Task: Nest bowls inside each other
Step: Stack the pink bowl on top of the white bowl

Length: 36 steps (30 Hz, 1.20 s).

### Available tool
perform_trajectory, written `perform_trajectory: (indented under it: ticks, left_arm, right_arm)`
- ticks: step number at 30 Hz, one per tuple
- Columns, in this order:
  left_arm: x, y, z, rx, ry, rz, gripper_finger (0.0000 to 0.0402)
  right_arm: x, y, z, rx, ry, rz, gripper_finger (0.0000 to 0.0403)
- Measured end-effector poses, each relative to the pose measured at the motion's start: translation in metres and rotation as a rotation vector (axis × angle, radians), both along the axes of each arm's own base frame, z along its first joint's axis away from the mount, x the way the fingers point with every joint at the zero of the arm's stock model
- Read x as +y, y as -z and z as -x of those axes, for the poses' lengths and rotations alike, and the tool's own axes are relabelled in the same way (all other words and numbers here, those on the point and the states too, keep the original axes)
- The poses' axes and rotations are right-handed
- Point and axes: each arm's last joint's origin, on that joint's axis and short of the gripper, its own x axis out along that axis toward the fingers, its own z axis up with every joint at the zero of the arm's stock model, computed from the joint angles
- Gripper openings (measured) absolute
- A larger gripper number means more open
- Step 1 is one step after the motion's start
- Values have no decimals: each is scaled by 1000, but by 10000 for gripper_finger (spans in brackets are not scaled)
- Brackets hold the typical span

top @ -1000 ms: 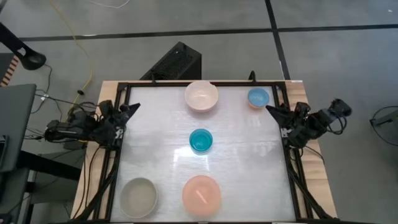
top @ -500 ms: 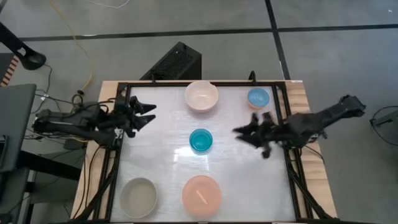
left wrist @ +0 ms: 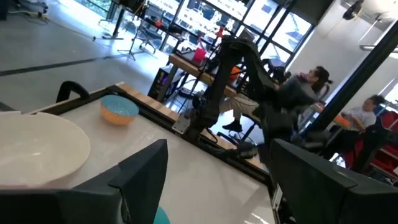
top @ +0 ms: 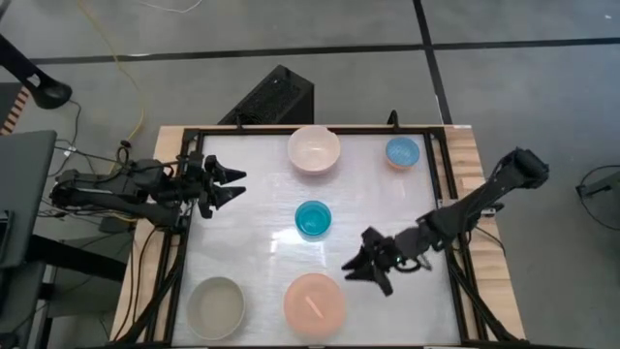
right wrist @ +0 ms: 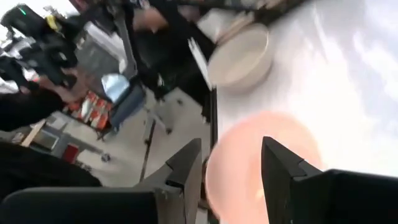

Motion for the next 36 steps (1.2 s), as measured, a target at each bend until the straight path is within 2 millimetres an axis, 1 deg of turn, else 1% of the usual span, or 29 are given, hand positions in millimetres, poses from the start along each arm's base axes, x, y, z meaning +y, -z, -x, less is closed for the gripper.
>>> perform_trajectory:
  ticks: [4,9,14,17,20,25,34,36]
  left_arm:
    - [0,0,0,3,-1,-3,272]
    - [0,1,0,6,-2,-4,272]
    - [0,1,0,10,-4,-3,272]
    - [0,1,0,10,-4,-2,272]
    - [0,1,0,10,-6,-1,272]
    - [0,1,0,9,-12,2,272]
    - [0,1,0,11,-18,1,272]
    - [0,2,0,17,-18,0,272]
  right_arm:
    - [16,22,-5,103,-12,-20,134]
    - [25,41,-10,180,-10,-13,134]
    - [27,59,-18,237,12,3,134]
    - [25,72,-24,287,39,11,134]
    - [23,81,-29,313,56,21,134]
    - [18,88,-34,349,89,17,134]
    - [12,89,-37,350,107,7,134]
    - [13,92,-39,356,100,6,134]
